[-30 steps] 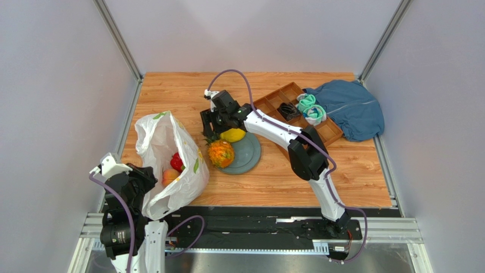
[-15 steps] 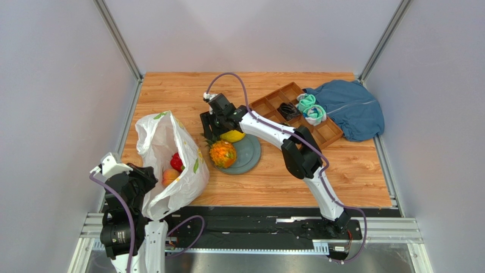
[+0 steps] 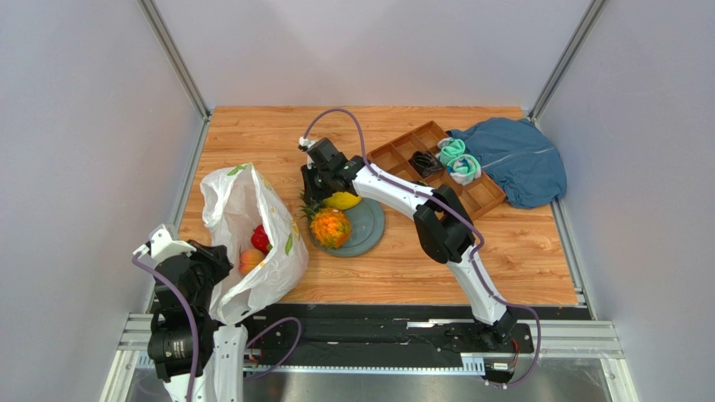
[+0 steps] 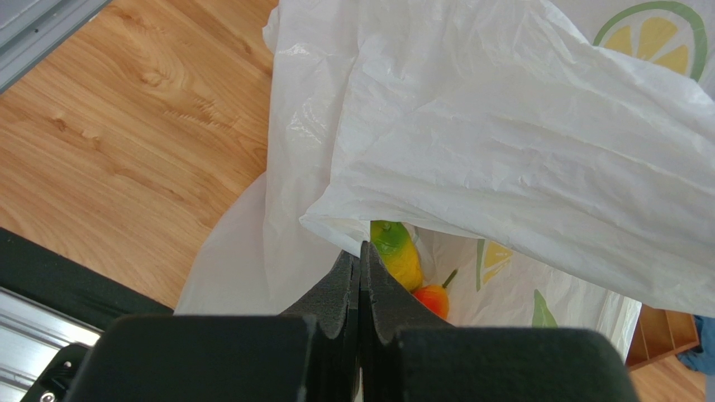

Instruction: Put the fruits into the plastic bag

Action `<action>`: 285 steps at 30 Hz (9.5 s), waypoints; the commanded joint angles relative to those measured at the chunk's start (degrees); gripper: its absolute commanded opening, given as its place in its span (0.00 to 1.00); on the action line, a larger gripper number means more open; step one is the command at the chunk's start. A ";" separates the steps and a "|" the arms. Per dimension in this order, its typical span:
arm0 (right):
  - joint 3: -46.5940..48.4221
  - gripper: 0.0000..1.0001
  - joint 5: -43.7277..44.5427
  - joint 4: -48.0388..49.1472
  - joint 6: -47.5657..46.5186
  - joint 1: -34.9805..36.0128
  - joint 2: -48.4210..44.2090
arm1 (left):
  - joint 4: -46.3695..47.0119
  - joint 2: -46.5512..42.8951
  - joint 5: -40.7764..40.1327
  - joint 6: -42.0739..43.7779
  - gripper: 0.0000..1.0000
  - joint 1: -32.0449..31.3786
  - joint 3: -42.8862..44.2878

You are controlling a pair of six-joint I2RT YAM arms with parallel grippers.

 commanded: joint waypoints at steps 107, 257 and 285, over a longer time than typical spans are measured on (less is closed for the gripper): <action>-5.23 0.00 7.48 17.51 -18.49 27.01 -19.06 | 2.77 -10.13 0.83 1.16 0.00 -0.11 -0.23; -27.45 0.80 10.30 13.46 9.05 -9.21 -20.64 | 2.85 -6.79 0.84 1.52 0.00 -0.11 -0.50; -23.93 0.78 3.26 11.79 -18.48 -3.67 -13.94 | 3.03 -5.29 1.63 1.95 0.00 -0.11 -0.59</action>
